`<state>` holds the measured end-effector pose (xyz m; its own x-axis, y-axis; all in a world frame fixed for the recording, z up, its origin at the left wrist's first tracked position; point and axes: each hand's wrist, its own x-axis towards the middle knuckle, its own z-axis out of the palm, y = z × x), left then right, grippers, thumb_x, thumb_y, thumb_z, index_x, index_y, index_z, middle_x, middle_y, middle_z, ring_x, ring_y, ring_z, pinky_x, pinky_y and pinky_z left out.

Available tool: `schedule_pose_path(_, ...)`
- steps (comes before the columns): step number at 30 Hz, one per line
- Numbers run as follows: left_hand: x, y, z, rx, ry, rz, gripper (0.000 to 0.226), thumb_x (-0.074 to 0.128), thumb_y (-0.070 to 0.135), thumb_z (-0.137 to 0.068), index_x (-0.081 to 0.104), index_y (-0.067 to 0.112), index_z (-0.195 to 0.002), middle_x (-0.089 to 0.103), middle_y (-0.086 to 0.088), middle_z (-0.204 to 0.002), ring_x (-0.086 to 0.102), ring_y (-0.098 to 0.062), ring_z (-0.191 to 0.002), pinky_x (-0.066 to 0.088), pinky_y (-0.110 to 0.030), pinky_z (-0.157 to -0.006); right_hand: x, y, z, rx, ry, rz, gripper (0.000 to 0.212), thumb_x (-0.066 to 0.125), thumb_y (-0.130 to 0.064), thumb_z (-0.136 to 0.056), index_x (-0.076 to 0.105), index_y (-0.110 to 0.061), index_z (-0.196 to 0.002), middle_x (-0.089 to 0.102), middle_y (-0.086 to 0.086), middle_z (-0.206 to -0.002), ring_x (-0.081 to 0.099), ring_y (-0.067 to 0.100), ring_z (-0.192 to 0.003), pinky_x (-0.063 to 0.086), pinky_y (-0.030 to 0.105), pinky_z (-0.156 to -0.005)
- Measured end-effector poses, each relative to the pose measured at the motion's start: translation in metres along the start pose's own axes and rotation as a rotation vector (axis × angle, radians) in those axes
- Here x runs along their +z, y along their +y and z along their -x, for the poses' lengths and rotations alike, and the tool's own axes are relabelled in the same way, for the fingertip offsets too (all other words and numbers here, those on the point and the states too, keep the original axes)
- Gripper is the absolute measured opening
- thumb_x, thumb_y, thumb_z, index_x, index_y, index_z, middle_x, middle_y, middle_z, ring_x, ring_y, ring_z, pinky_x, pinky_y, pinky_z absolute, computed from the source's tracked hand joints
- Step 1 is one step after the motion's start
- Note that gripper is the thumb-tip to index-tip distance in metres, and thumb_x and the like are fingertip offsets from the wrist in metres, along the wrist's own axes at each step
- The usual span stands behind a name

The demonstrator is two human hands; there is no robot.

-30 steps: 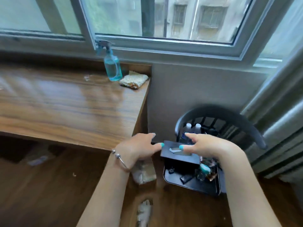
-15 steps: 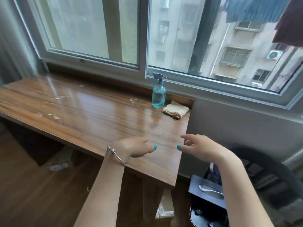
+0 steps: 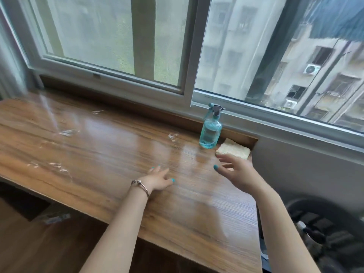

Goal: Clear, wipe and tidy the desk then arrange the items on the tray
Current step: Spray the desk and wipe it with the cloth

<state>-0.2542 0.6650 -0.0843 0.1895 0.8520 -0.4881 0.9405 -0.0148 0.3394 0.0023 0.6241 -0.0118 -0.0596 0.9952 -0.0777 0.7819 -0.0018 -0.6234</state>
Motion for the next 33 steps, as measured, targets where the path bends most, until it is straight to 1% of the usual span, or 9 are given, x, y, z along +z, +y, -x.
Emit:
schedule_pose_path(5, 0.022, -0.032, -0.059, 0.043, 0.315, -0.129, 0.072, 0.020, 0.079, -0.084, 0.006, 0.051, -0.149, -0.007, 0.012, -0.161, -0.010, -0.008, -0.147, -0.007, -0.043, -0.118, 0.010, 0.016, -0.084, 0.047, 0.106, -0.100, 0.057, 0.070, -0.036, -0.087, 0.050, -0.023, -0.139, 0.058, -0.006, -0.127, 0.058, 0.008, -0.109, 0.048, 0.029, -0.091)
schedule_pose_path(9, 0.010, -0.041, -0.102, -0.001, 0.464, -0.119, 0.082, 0.013, 0.088, -0.073, 0.009, 0.054, -0.147, 0.000, 0.016, -0.161, -0.006, -0.006, -0.147, -0.007, -0.041, -0.118, 0.016, 0.028, -0.157, 0.095, 0.296, -0.264, 0.082, 0.079, -0.019, -0.079, 0.033, -0.013, -0.147, 0.053, -0.003, -0.133, 0.052, -0.008, -0.111, 0.043, 0.010, -0.091)
schedule_pose_path(11, 0.001, -0.044, -0.118, -0.025, 0.489, -0.109, 0.080, 0.014, 0.086, -0.075, 0.010, 0.052, -0.148, 0.000, 0.016, -0.161, -0.006, -0.007, -0.147, -0.005, -0.041, -0.118, 0.016, 0.031, -0.190, 0.151, 0.334, -0.295, 0.104, 0.082, -0.018, -0.074, 0.015, -0.012, -0.154, 0.029, 0.005, -0.157, 0.035, 0.013, -0.139, 0.035, 0.034, -0.113)
schedule_pose_path(13, -0.003, -0.047, -0.130, -0.040, 0.513, -0.110, 0.080, 0.014, 0.085, -0.076, 0.010, 0.051, -0.148, 0.000, 0.016, -0.161, -0.007, -0.007, -0.147, -0.005, -0.040, -0.118, 0.017, 0.035, -0.214, 0.152, 0.322, -0.327, 0.115, 0.083, -0.012, -0.070, 0.007, -0.015, -0.156, 0.017, 0.003, -0.161, 0.026, 0.021, -0.145, 0.030, 0.044, -0.116)
schedule_pose_path(16, -0.001, -0.048, -0.136, -0.032, 0.525, -0.109, 0.080, 0.011, 0.086, -0.076, 0.008, 0.051, -0.148, -0.001, 0.015, -0.161, -0.008, -0.007, -0.147, -0.006, -0.040, -0.118, 0.025, 0.039, -0.229, 0.091, 0.336, -0.302, 0.096, 0.084, -0.012, -0.064, 0.034, -0.020, -0.145, 0.042, 0.000, -0.141, 0.049, 0.021, -0.125, 0.046, 0.044, -0.102)
schedule_pose_path(21, 0.003, -0.053, -0.138, -0.018, 0.541, -0.125, 0.081, 0.005, 0.086, -0.076, 0.003, 0.050, -0.149, -0.005, 0.014, -0.161, -0.011, -0.008, -0.147, -0.009, -0.040, -0.117, 0.031, 0.036, -0.215, 0.218, 0.464, -0.063, 0.101, 0.075, -0.073, -0.048, 0.038, -0.017, -0.123, 0.041, 0.001, -0.120, 0.046, 0.023, -0.116, 0.043, 0.040, -0.099)
schedule_pose_path(25, 0.005, -0.057, -0.141, 0.016, 0.543, -0.117, 0.081, 0.002, 0.084, -0.077, 0.001, 0.048, -0.150, -0.006, 0.012, -0.161, -0.013, -0.010, -0.147, -0.013, -0.041, -0.116, 0.032, 0.042, -0.204, 0.105, 0.339, -0.346, 0.098, 0.086, -0.037, -0.060, 0.022, -0.027, -0.134, 0.038, 0.002, -0.130, 0.045, 0.021, -0.124, 0.043, 0.042, -0.104)
schedule_pose_path(29, 0.002, -0.068, -0.144, 0.109, 0.505, -0.149, 0.083, -0.002, 0.083, -0.076, -0.002, 0.046, -0.150, -0.008, 0.011, -0.161, -0.014, -0.009, -0.147, -0.012, -0.040, -0.116, 0.035, 0.039, -0.193, 0.160, 0.397, -0.203, 0.111, 0.082, -0.065, -0.043, 0.020, -0.035, -0.130, 0.040, -0.004, -0.124, 0.048, 0.015, -0.113, 0.046, 0.038, -0.094)
schedule_pose_path(33, -0.015, -0.098, -0.145, 0.262, 0.488, -0.227, 0.081, -0.005, 0.081, -0.076, 0.004, 0.048, -0.150, 0.000, 0.014, -0.161, -0.006, -0.006, -0.147, -0.005, -0.035, -0.117, 0.042, 0.034, -0.184, 0.088, 0.370, -0.277, 0.119, 0.090, -0.038, -0.051, 0.018, -0.033, -0.145, 0.037, -0.024, -0.123, 0.047, 0.013, -0.122, 0.045, 0.032, -0.095)
